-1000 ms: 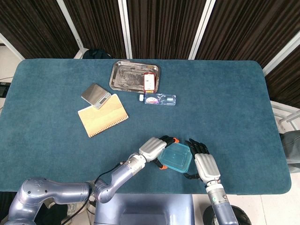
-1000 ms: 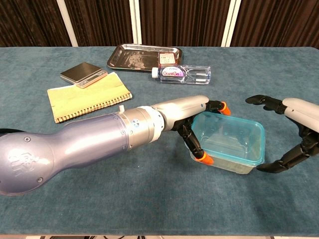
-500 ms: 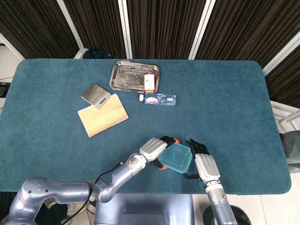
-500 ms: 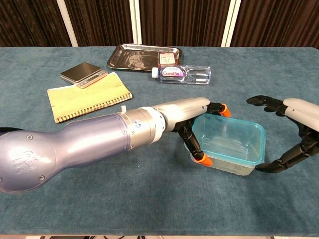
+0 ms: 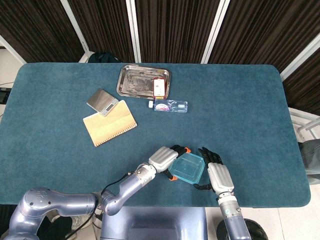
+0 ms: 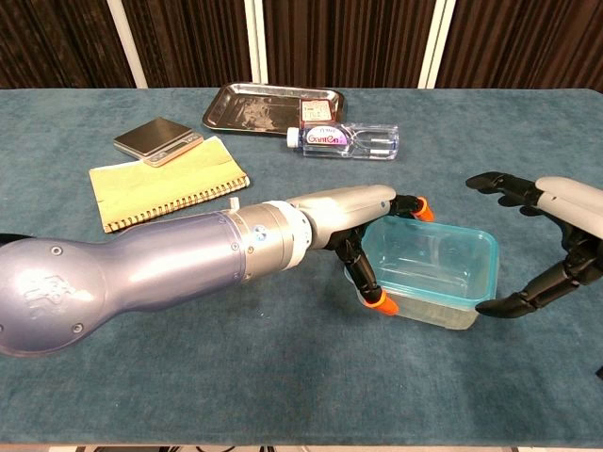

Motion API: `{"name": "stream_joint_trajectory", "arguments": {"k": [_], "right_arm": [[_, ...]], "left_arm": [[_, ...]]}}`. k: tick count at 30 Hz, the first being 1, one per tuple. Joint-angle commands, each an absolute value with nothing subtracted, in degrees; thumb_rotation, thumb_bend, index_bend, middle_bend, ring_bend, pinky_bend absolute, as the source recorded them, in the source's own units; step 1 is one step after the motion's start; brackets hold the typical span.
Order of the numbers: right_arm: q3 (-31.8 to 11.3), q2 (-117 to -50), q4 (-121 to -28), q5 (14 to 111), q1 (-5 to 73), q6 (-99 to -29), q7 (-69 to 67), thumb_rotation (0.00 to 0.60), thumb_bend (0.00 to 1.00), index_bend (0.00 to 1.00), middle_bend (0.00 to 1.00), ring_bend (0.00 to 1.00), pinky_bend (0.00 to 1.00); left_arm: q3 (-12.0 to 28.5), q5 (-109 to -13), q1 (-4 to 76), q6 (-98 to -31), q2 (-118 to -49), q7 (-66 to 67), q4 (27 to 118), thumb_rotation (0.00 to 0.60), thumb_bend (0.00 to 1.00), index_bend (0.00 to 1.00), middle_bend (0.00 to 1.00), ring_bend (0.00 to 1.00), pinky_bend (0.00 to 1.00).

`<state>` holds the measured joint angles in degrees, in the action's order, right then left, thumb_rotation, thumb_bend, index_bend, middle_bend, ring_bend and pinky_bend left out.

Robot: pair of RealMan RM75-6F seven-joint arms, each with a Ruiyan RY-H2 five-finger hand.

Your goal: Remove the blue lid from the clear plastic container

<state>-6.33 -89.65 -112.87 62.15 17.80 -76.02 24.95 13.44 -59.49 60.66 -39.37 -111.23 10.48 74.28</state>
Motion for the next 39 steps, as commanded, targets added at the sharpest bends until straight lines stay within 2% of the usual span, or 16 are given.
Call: {"name": "stream_joint_trajectory", "arguments": {"k": [1, 24, 29, 34, 39], "right_arm": [[-6.55, -89.96, -112.94, 62.09, 17.7, -76.43, 24.85, 0.6, 0.24, 0.0, 0.0, 0.0, 0.0], [-9.79, -91.67, -115.25, 57.53, 17.69, -79.64, 25.28, 0.6, 0.24, 0.0, 0.0, 0.0, 0.0], [-10.19, -91.87, -115.27, 57.25, 17.79, -80.14, 25.29, 0.6, 0.24, 0.0, 0.0, 0.0, 0.0], [-9.53, -91.62, -113.82, 59.67, 18.2, -80.26, 25.8, 0.6, 0.24, 0.0, 0.0, 0.0, 0.0], [-6.07, -91.34, -107.95, 69.23, 18.05, -80.16, 22.6, 0.6, 0.24, 0.0, 0.0, 0.0, 0.0]], "left_arm": [[13.32, -59.12, 60.72, -39.47, -111.13, 10.9, 74.49, 0.6, 0.15, 0.31, 0.38, 0.36, 0.52], [12.26, -58.08, 61.18, -40.28, -111.22, 13.73, 75.81, 0.6, 0.15, 0.41, 0.47, 0.44, 0.58], [12.28, -57.99, 61.18, -40.47, -111.43, 13.78, 75.89, 0.6, 0.15, 0.41, 0.47, 0.43, 0.58], [12.96, -57.24, 61.57, -39.38, -110.74, 13.26, 76.71, 0.6, 0.15, 0.33, 0.37, 0.34, 0.51], [14.13, -56.43, 62.21, -37.74, -109.41, 11.96, 77.99, 0.6, 0.15, 0.27, 0.28, 0.25, 0.43]]}}
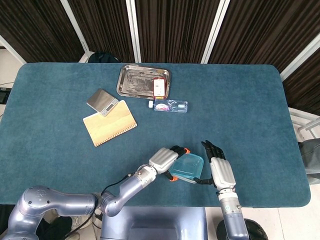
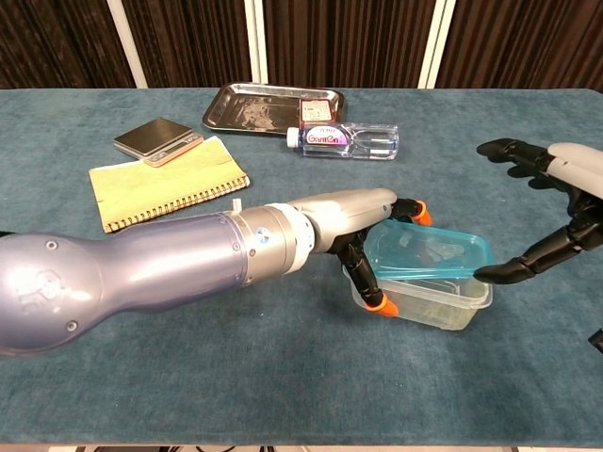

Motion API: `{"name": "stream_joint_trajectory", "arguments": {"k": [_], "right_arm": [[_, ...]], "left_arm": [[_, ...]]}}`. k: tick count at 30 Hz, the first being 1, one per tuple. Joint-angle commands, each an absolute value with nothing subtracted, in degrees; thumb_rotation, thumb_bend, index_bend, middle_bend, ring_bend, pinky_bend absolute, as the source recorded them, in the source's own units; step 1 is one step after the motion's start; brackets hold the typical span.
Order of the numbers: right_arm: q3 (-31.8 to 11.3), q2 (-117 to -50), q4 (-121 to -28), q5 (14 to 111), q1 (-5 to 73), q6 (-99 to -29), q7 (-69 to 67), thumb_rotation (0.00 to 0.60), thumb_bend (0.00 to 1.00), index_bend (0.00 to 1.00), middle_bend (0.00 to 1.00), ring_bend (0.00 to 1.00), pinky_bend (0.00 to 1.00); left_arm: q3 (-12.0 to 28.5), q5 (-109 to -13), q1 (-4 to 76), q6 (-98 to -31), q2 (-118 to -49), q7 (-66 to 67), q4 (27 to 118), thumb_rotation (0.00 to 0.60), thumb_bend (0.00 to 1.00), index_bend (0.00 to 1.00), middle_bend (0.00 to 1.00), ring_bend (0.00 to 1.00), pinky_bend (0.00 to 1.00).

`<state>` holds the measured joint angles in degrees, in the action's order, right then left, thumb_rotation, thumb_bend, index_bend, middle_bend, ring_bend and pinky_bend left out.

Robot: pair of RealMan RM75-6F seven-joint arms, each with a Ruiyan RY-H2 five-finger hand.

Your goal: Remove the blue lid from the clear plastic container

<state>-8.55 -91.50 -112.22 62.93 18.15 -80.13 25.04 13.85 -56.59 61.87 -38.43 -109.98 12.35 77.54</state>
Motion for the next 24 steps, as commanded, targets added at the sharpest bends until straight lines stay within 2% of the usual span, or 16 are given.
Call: {"name": "stream_joint_trajectory", "arguments": {"k": [1, 6, 19, 24], "right_arm": [[-5.6, -91.49, -106.69, 70.92, 17.96, -80.34, 21.66, 0.6, 0.24, 0.0, 0.0, 0.0, 0.0], [-4.32, -92.3, -101.76, 76.76, 17.66, -81.32, 18.53, 0.6, 0.24, 0.0, 0.0, 0.0, 0.0], [-4.69, -92.67, -98.44, 77.43, 16.96, -80.58, 17.21, 0.6, 0.24, 0.0, 0.0, 0.0, 0.0], [-5.18, -92.75, -98.36, 77.71, 16.8, -80.58, 16.8, 0.6, 0.24, 0.07, 0.06, 0.0, 0.0]], "left_arm": [[14.17, -56.31, 62.36, -37.31, -109.11, 11.8, 78.2, 0.6, 0.15, 0.27, 0.27, 0.24, 0.41], [14.02, -54.49, 63.44, -34.66, -107.8, 11.38, 78.88, 0.6, 0.15, 0.25, 0.24, 0.2, 0.38], [14.72, -51.79, 64.72, -35.47, -107.03, 10.59, 79.1, 0.6, 0.15, 0.22, 0.22, 0.17, 0.36], [14.66, -51.58, 64.83, -36.2, -106.97, 10.36, 79.09, 0.6, 0.15, 0.2, 0.2, 0.16, 0.35]]}}
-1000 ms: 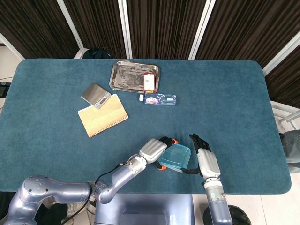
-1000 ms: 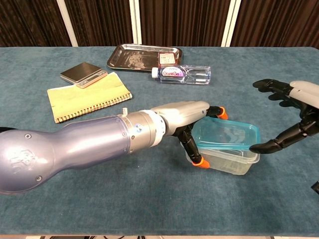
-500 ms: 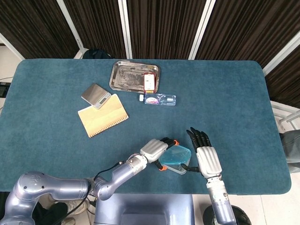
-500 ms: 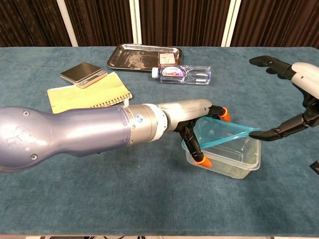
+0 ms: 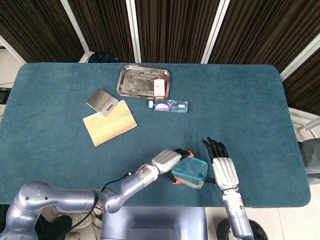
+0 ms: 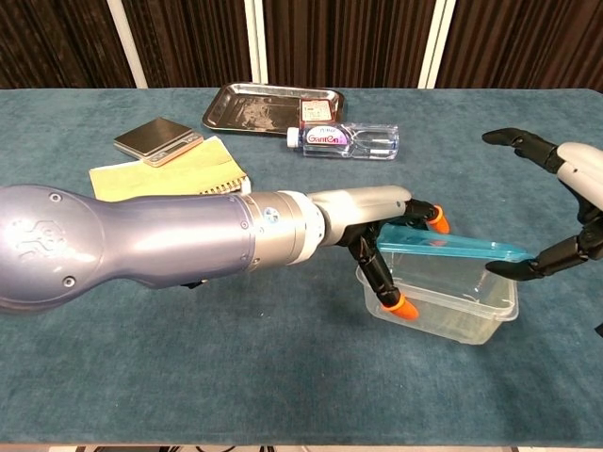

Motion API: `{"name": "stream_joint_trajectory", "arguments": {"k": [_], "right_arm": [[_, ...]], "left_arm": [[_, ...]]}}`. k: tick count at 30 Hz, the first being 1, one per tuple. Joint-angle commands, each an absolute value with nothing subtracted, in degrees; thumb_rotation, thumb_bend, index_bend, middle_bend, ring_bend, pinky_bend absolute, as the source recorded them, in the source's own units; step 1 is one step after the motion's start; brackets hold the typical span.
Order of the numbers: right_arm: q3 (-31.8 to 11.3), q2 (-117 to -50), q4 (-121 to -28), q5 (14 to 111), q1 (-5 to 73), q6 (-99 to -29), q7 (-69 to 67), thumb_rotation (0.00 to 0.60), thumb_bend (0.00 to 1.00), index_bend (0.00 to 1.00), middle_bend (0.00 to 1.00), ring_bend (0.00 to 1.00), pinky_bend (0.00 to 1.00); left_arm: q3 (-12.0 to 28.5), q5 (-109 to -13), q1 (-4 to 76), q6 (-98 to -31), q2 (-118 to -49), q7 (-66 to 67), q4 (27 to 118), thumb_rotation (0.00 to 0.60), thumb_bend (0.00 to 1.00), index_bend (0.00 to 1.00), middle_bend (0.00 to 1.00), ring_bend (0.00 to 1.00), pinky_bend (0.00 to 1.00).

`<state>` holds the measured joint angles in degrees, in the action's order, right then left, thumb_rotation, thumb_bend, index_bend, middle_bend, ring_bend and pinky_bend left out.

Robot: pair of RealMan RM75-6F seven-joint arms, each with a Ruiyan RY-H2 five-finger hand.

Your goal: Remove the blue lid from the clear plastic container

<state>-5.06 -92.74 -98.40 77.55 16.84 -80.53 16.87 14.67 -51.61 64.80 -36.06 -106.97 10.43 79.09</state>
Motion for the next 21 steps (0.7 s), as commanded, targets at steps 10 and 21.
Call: {"name": "stream_joint_trajectory", "arguments": {"k": [10, 21], "right_arm": [[-6.27, -92.73, -99.32, 77.47, 16.48, -80.52, 15.62, 0.6, 0.22, 0.2, 0.14, 0.04, 0.0], [-7.41, -92.65, -100.35, 75.85, 16.46, -79.79, 15.89, 0.6, 0.25, 0.24, 0.14, 0.04, 0.0]], "left_arm": [[13.79, -51.8, 65.4, -37.48, -106.5, 11.84, 79.18, 0.6, 0.15, 0.1, 0.13, 0.12, 0.3], [12.29, -51.05, 66.16, -38.05, -105.73, 14.6, 79.28, 0.6, 0.09, 0.09, 0.11, 0.1, 0.28]]}}
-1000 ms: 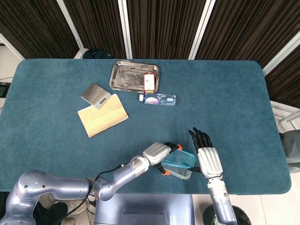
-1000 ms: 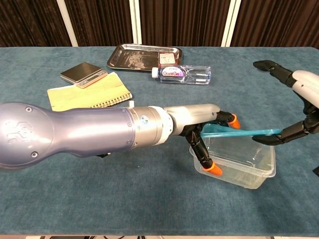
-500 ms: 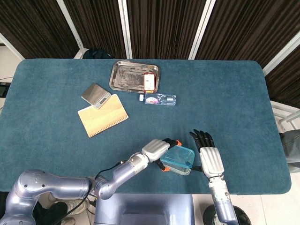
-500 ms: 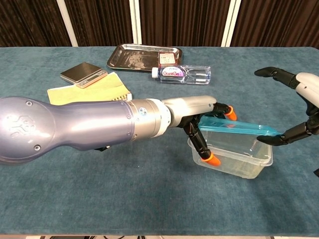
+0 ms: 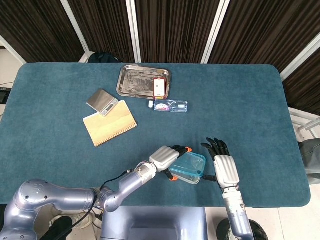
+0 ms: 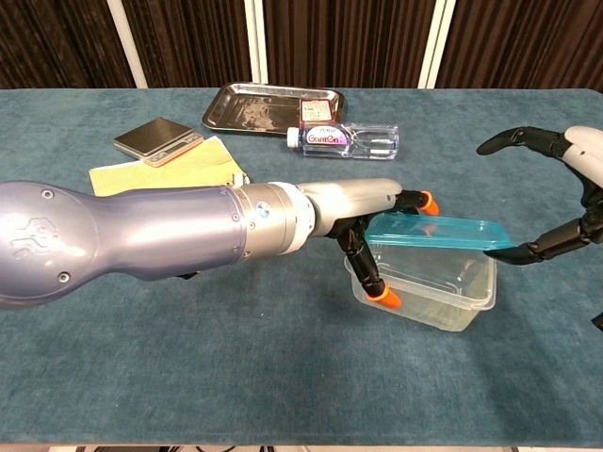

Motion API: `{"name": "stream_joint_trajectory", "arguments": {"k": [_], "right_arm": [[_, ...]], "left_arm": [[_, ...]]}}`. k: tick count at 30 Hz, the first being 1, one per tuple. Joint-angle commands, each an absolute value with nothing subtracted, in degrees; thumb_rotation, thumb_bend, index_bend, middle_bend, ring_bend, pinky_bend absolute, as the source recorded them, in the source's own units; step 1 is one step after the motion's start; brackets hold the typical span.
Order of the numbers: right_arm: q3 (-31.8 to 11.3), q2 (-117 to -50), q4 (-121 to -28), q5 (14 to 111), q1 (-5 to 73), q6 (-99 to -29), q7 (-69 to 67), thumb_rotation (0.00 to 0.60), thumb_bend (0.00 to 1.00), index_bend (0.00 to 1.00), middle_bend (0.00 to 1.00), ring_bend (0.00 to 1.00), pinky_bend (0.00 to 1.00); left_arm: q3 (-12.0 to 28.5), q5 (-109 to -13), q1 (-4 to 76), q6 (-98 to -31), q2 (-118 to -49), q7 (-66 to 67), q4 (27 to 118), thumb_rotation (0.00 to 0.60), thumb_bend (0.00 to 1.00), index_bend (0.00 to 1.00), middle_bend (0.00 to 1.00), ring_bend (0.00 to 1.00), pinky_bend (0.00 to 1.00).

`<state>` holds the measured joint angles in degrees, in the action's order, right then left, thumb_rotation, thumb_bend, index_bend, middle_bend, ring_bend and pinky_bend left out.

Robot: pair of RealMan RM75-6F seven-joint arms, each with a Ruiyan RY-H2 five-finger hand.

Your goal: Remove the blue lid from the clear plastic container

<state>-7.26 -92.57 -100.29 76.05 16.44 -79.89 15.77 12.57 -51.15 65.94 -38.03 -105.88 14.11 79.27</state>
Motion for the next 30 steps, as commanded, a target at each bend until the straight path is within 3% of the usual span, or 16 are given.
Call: {"name": "stream_joint_trajectory", "arguments": {"k": [1, 12, 30], "right_arm": [[-7.55, -92.72, -100.39, 75.68, 16.47, -79.76, 15.96, 0.6, 0.27, 0.25, 0.14, 0.04, 0.0], [-8.17, -92.89, -100.52, 74.99, 16.4, -79.71, 16.5, 0.6, 0.45, 0.49, 0.17, 0.04, 0.0], [-9.35, -93.19, -101.67, 73.99, 16.56, -79.9, 17.78, 0.6, 0.61, 0.57, 0.18, 0.04, 0.0]], "left_arm": [[12.2, -51.0, 66.23, -38.12, -105.66, 14.82, 79.31, 0.6, 0.08, 0.09, 0.11, 0.1, 0.28], [11.97, -49.37, 66.5, -38.37, -104.43, 15.63, 80.18, 0.6, 0.0, 0.06, 0.09, 0.07, 0.25], [10.77, -45.42, 67.85, -37.29, -101.44, 17.38, 82.26, 0.6, 0.0, 0.0, 0.02, 0.02, 0.2]]}}
